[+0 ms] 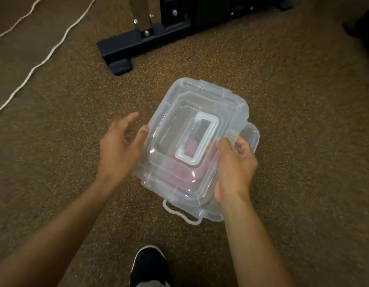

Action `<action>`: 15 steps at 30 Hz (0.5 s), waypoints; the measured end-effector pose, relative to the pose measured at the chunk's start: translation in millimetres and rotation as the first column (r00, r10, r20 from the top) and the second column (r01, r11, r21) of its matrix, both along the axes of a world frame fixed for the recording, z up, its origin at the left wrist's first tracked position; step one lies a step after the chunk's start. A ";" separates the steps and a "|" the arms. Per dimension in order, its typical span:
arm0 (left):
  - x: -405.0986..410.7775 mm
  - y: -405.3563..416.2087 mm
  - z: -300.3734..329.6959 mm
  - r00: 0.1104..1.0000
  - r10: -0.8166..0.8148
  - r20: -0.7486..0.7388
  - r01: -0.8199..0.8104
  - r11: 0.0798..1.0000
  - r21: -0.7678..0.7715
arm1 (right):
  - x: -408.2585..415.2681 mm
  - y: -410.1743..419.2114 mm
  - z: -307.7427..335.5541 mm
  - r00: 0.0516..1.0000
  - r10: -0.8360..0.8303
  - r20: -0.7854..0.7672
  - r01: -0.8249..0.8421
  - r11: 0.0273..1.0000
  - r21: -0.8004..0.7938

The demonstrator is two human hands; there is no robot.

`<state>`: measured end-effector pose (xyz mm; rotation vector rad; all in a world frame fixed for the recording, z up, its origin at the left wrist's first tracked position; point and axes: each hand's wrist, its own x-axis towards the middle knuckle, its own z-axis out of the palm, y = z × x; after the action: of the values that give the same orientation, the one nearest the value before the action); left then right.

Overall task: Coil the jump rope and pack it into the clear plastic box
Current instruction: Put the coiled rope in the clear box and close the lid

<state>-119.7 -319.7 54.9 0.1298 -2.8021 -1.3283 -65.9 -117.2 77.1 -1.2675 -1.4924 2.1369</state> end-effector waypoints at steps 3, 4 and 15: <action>2.7 19.1 -3.5 0.972 -0.128 0.195 0.105 0.987 0.121 | 14.9 14.2 -2.3 0.999 -0.022 0.029 0.019 0.993 0.119; 8.0 24.3 -4.7 0.970 -0.159 0.184 0.140 0.984 0.111 | 20.6 18.5 -4.9 0.998 -0.020 0.053 0.009 0.981 0.191; 20.6 46.2 -7.5 0.960 -0.278 0.027 0.279 0.949 -0.146 | 48.1 30.4 -39.6 0.968 -0.044 0.248 -0.079 0.883 0.463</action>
<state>-99.1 -273.5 47.4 -0.2777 -2.9972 -1.1551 -17.8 -86.7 37.5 -1.3682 -1.9763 1.5126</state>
